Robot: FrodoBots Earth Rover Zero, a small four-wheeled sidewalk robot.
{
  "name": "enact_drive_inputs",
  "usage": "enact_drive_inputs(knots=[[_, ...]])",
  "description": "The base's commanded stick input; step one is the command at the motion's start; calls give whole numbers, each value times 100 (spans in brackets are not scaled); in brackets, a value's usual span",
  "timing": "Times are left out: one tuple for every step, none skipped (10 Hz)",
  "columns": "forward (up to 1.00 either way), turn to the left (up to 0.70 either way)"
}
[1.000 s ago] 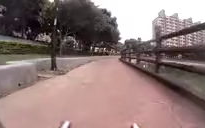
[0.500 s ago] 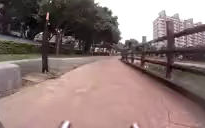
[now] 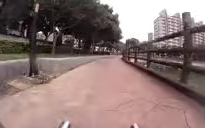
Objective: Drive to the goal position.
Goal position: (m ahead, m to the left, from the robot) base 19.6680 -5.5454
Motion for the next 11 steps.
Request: enact_drive_inputs(knots=[[100, 0], [100, 0], [100, 0], [100, 0], [100, 0], [100, 0], [100, 0], [100, 0], [100, 0], [100, 0], [100, 0]])
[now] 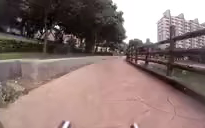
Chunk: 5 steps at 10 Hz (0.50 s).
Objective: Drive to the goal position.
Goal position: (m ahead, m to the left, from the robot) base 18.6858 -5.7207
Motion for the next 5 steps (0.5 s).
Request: enact_drive_inputs(knots=[[100, 0], [100, 0], [100, 0], [100, 0], [100, -4]])
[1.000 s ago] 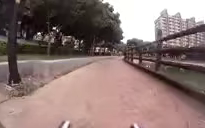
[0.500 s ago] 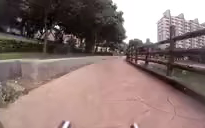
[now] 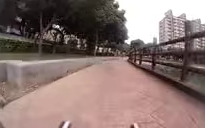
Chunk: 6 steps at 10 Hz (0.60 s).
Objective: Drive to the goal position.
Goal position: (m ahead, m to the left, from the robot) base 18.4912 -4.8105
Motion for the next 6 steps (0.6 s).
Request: enact_drive_inputs(knots=[[100, -30], [100, -40], [100, -39], [100, -16], [100, 0], [100, 0]])
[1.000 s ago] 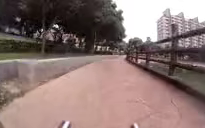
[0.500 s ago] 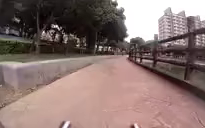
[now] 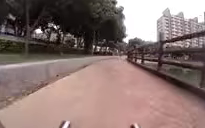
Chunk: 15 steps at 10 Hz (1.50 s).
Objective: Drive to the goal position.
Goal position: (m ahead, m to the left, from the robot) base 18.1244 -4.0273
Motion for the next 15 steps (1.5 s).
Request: enact_drive_inputs(knots=[[100, 0], [100, 0], [100, 0], [100, 0], [100, 0], [100, 0], [100, 0], [100, 0], [100, 0], [100, 0], [100, 0], [100, 0], [100, 0], [100, 0], [100, 0]])
